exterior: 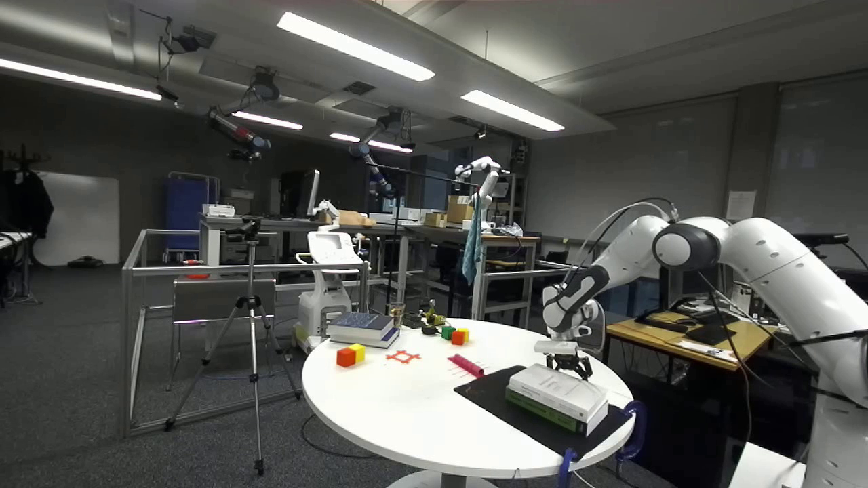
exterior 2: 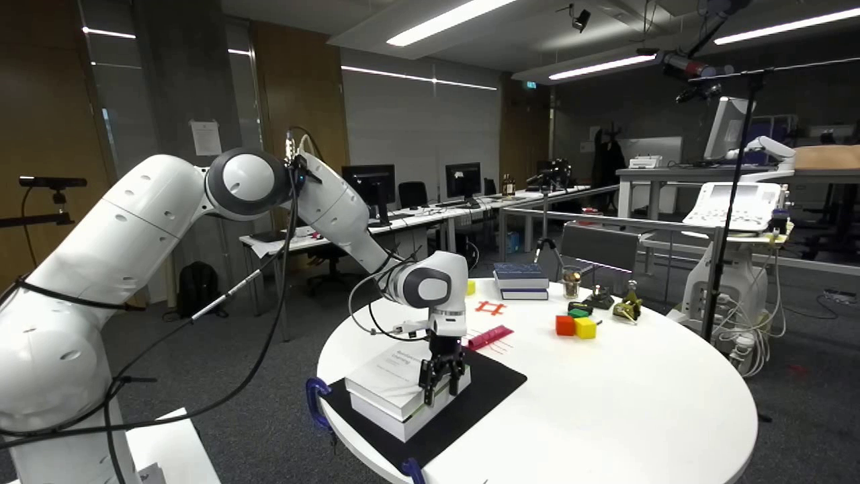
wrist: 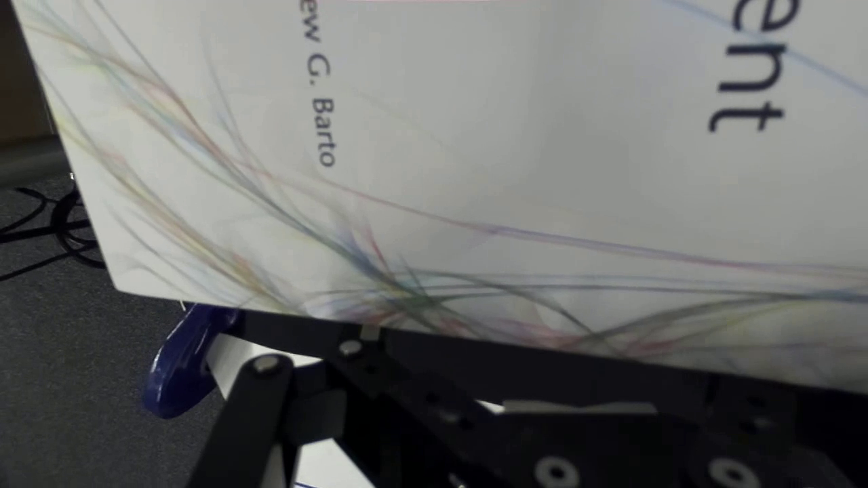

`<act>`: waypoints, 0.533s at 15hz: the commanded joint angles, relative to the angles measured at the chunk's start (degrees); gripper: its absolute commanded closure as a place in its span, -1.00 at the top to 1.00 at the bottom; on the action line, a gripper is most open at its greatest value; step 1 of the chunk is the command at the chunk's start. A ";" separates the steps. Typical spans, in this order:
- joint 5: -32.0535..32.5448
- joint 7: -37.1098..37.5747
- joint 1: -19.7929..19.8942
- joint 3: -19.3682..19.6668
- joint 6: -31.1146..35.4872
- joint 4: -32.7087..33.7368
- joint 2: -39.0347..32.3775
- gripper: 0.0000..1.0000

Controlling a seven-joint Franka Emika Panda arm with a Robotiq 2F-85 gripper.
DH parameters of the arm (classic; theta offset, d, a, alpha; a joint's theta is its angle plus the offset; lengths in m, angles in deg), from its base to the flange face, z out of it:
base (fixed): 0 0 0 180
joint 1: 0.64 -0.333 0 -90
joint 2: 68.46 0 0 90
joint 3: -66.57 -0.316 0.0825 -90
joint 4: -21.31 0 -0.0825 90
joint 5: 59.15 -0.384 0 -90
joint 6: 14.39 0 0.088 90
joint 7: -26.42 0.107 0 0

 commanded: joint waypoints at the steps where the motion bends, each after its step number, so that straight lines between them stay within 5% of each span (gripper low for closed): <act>1: 1.31 2.77 -1.13 -1.05 -1.77 -2.02 1.22 1.00; 8: 1.66 4.56 -1.11 -1.44 -6.37 -0.74 0.57 1.00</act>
